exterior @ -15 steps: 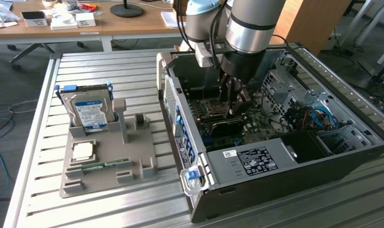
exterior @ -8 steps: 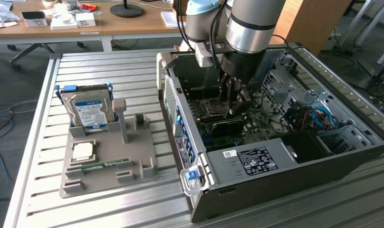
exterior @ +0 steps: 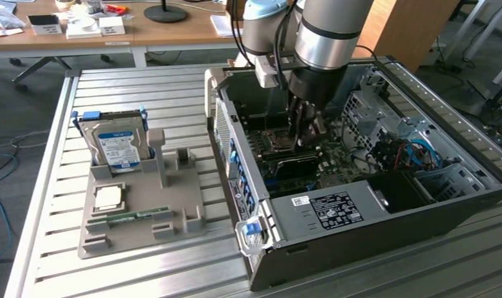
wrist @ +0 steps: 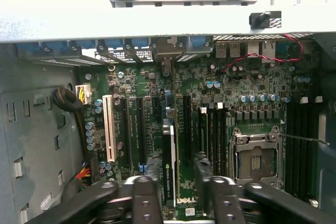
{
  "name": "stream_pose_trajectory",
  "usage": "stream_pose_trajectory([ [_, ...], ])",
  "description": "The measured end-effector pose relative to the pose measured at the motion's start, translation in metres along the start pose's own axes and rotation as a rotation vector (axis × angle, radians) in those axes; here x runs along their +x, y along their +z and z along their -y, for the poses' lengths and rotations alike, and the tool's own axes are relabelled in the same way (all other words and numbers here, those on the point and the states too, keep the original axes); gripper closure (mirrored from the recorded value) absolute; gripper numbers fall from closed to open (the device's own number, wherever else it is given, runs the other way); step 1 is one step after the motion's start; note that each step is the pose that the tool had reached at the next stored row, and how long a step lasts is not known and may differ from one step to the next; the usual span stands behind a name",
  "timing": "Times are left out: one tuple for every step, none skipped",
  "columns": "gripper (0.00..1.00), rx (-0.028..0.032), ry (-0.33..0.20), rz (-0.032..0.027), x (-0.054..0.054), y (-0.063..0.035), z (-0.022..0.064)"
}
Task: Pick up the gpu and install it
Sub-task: 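Press down on the gpu until it lock into place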
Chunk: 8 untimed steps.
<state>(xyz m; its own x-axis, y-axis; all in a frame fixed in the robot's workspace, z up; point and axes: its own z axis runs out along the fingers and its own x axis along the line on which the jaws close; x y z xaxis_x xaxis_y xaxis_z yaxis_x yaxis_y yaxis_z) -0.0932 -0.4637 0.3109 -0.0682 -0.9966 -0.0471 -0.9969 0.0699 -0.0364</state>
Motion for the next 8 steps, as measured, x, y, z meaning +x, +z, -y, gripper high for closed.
stream_pose_trajectory([
  [0.56,0.0,0.0,0.0,0.0,0.0,0.0],
  [0.62,0.0,0.0,0.0,0.0,0.0,0.0],
  [0.68,0.0,0.0,0.0,0.0,0.0,0.0],
  [0.74,0.0,0.0,0.0,0.0,0.0,0.0],
  [0.74,0.0001,0.0,0.0,0.0,0.0,0.0],
  [0.8,0.0,0.0,0.0,0.0,0.0,0.0],
  [0.85,0.0001,0.0,0.0,0.0,0.0,0.0],
  [0.85,0.0,0.0,0.0,0.0,0.0,0.0],
])
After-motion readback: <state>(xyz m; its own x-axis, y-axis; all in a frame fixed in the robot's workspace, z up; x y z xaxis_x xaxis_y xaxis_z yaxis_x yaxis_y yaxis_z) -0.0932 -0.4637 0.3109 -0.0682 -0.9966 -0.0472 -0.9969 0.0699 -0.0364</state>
